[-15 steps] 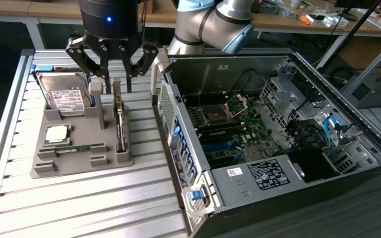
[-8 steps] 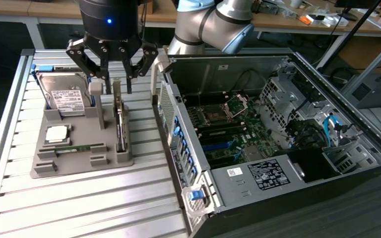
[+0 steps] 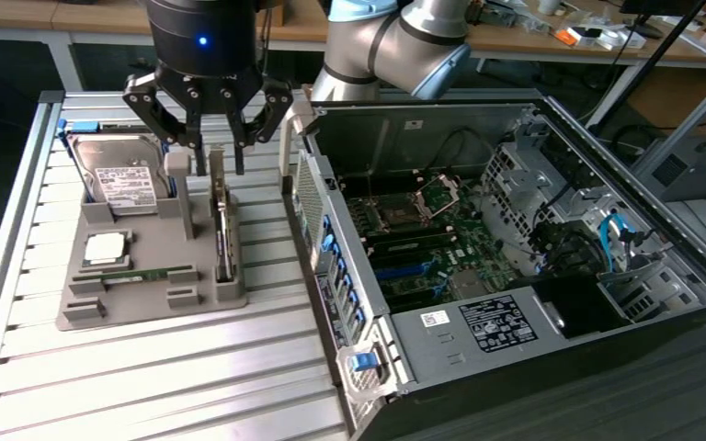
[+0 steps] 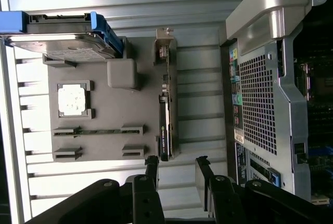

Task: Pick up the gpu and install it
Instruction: 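Pick up the gpu and move the gpu toward the slot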

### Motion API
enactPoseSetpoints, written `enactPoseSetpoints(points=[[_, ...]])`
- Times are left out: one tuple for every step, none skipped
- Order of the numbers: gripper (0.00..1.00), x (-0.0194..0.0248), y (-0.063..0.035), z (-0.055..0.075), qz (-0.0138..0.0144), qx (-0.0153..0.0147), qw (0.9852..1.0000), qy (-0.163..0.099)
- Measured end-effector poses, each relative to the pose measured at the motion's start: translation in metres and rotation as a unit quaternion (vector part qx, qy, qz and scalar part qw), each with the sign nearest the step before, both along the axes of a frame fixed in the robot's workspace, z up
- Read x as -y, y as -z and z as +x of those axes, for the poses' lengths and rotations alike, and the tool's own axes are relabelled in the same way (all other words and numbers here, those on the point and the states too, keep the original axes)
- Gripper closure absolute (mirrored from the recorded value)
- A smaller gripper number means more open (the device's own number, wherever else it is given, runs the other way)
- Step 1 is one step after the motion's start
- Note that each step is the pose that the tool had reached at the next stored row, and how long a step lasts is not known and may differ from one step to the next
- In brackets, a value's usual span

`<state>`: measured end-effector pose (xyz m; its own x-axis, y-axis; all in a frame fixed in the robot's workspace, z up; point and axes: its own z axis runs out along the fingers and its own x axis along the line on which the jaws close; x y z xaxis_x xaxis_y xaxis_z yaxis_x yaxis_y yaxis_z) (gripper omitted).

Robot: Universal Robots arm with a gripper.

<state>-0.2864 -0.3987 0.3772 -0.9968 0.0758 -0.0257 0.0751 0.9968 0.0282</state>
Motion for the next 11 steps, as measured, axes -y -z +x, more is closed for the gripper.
enactPoseSetpoints(points=[[0.58, 0.0, 0.0002, 0.0, 0.0, 0.0, 1.0, 0.0], [0.58, 0.0, 0.0005, -0.0001, 0.0, 0.0, 1.0, 0.0], [0.58, 0.0, 0.0008, -0.0001, 0.0, 0.0, 1.0, 0.0], [0.58, 0.0, 0.0009, -0.0002, 0.0, 0.0, 1.0, 0.0], [0.58, 0.0, 0.0011, -0.0002, 0.0, 0.0, 1.0, 0.0], [0.58, 0.0, 0.0013, -0.0002, 0.0, 0.0, 1.0, 0.0], [0.58, 0.0, 0.0015, -0.0002, 0.0, 0.0, 1.0, 0.0], [0.58, 0.0, 0.0016, -0.0003, 0.0, 0.0, 1.0, 0.0], [0.58, 0.0, 0.0019, -0.0002, 0.0, 0.0, 1.0, 0.0], [0.58, 0.0, 0.0021, -0.0003, 0.0, 0.0, 1.0, 0.0], [0.58, 0.0, 0.0023, -0.0003, 0.0, 0.0, 1.0, 0.0]])
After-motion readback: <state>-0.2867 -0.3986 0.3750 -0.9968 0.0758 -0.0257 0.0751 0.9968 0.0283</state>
